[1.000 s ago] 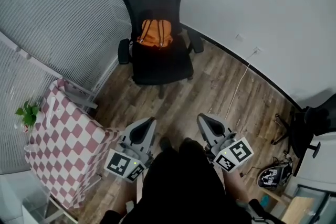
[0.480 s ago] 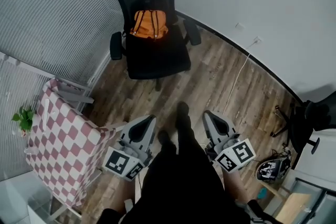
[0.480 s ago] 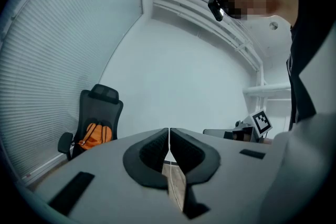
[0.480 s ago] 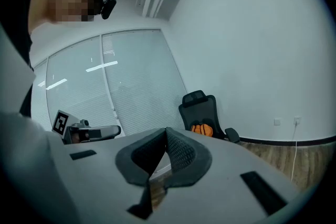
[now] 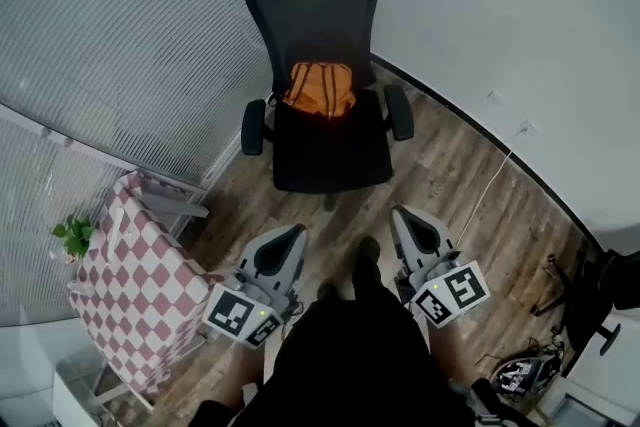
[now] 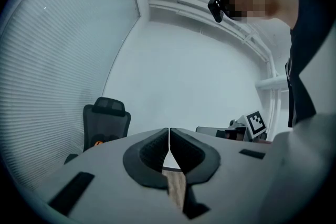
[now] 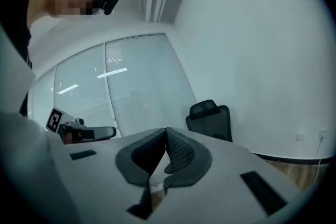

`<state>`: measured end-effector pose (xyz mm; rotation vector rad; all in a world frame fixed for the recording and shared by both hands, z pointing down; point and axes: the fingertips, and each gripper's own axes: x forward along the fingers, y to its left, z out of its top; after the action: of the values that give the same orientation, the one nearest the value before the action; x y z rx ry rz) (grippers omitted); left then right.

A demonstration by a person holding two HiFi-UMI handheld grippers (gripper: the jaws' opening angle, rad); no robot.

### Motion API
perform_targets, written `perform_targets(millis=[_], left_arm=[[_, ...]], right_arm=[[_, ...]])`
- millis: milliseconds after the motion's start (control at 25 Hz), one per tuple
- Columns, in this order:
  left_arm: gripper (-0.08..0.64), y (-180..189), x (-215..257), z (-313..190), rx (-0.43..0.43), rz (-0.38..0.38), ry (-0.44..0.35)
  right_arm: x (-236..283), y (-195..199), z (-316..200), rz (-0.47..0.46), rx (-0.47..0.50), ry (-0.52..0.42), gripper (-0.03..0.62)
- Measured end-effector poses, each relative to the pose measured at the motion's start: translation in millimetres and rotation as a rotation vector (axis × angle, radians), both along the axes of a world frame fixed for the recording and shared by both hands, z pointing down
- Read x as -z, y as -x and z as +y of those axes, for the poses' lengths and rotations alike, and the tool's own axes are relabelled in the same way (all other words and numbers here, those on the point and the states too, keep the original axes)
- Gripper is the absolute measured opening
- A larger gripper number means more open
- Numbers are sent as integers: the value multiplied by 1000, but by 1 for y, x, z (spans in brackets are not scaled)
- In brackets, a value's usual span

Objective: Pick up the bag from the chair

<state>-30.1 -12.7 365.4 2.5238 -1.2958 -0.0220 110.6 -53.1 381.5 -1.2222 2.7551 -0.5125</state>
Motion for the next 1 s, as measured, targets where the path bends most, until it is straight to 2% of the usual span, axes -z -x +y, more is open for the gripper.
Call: perform_targets(millis=[280, 520, 760, 1000], left_arm=[[37, -33, 4, -57, 61, -4, -8], [36, -43, -1, -83, 120, -8, 5], [37, -32, -12, -98, 146, -7, 37], [37, -8, -19, -136, 106, 1, 28]], right_arm=[[0, -17, -61, -14, 101, 3, 20], [-9, -27, -93, -29, 143, 29, 20], [-18, -21, -109, -36, 153, 62, 20], [-20, -12, -133, -16, 94, 51, 20]])
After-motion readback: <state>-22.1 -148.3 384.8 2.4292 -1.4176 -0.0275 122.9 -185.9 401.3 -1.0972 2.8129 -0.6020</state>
